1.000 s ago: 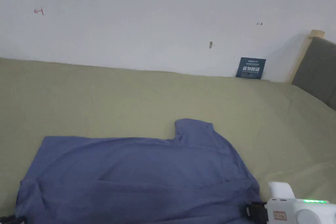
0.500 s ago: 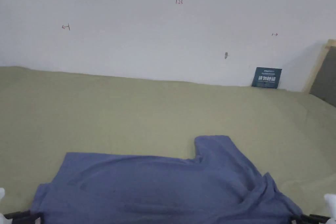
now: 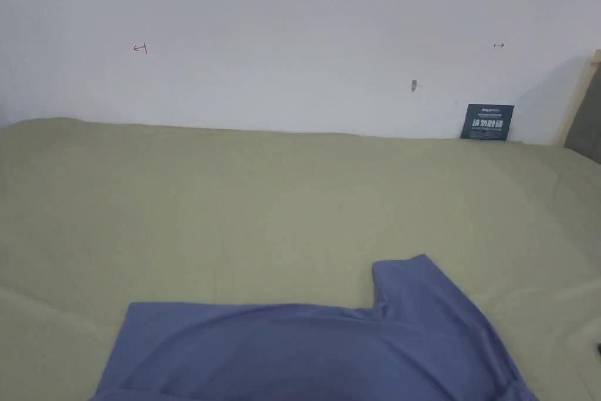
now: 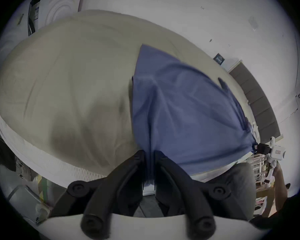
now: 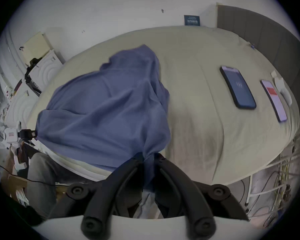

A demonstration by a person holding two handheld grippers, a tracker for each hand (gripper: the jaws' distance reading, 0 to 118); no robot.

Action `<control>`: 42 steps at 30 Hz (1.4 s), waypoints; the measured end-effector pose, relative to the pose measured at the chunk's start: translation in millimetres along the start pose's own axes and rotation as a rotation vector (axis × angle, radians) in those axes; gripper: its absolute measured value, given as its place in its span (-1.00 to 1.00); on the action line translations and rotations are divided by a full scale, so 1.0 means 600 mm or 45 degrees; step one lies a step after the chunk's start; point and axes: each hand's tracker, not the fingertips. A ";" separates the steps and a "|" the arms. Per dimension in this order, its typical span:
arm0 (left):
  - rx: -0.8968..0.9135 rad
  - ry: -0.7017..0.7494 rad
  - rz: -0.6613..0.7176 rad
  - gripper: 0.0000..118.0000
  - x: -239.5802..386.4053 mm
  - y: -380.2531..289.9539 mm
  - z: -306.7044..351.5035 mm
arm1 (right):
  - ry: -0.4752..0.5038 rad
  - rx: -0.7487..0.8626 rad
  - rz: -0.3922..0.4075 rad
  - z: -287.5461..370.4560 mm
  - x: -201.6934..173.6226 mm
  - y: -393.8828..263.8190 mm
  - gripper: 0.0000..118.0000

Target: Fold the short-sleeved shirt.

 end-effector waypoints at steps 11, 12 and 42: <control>0.232 0.102 -0.120 0.53 0.055 0.041 0.138 | -0.063 0.241 0.110 0.118 -0.037 0.044 0.49; 0.259 0.112 -0.134 0.51 0.069 0.051 0.150 | -0.069 0.263 0.144 0.131 -0.054 0.063 0.49; -0.181 0.270 -0.173 0.52 0.122 0.433 -0.257 | -0.076 0.072 0.290 -0.037 -0.079 0.299 -1.00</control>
